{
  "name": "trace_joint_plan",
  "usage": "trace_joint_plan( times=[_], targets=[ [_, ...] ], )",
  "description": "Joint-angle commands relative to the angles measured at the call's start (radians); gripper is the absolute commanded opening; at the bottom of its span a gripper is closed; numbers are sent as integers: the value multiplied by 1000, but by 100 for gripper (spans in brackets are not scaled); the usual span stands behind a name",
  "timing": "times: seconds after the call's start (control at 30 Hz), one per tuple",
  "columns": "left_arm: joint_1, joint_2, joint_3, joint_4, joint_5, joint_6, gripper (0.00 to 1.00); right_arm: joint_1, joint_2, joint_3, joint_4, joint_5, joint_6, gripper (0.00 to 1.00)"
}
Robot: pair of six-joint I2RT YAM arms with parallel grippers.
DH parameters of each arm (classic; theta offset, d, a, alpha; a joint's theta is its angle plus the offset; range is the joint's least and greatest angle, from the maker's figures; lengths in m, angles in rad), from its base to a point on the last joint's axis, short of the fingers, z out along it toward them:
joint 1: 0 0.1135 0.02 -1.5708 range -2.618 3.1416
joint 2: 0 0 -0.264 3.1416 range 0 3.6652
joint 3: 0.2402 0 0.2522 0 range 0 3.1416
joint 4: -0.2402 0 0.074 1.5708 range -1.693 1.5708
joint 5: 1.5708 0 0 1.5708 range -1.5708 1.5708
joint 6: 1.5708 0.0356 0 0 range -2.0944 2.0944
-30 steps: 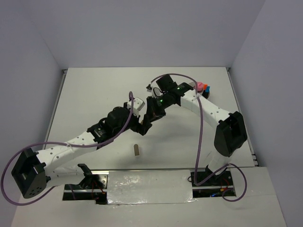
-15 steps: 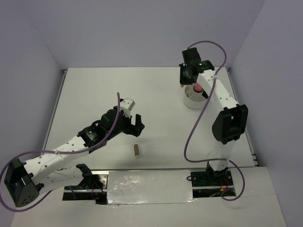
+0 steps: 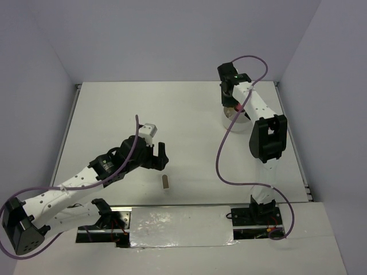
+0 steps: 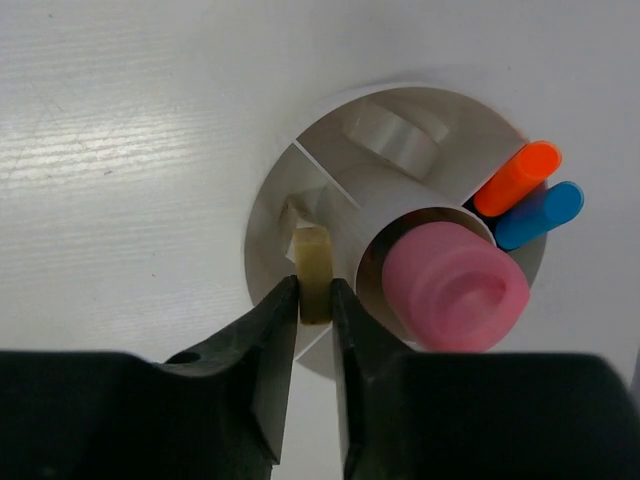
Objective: Sort the stationery into containers
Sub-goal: Place the stationery in the storage box, then pick up the stapler from the center of the board.
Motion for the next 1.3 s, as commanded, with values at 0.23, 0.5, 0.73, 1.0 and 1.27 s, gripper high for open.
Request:
trace_joint_plan(
  times=[0.23, 0.5, 0.73, 1.0, 1.27],
  targets=[
    [0, 16, 30, -79, -17, -76, 99, -5, -6, 70, -14, -12, 1, 43],
    [-26, 51, 4, -128, -71, -250, 99, 8, -110, 67, -34, -103, 38, 43],
    [-159, 196, 55, -226, -155, -436, 99, 105, -326, -134, -11, -216, 70, 44],
    [-230, 369, 113, -263, -247, -556, 99, 223, -474, -378, 38, -262, 118, 44],
    [-230, 519, 128, -184, -279, -557, 80, 242, -552, -453, 32, -274, 112, 44]
  ],
)
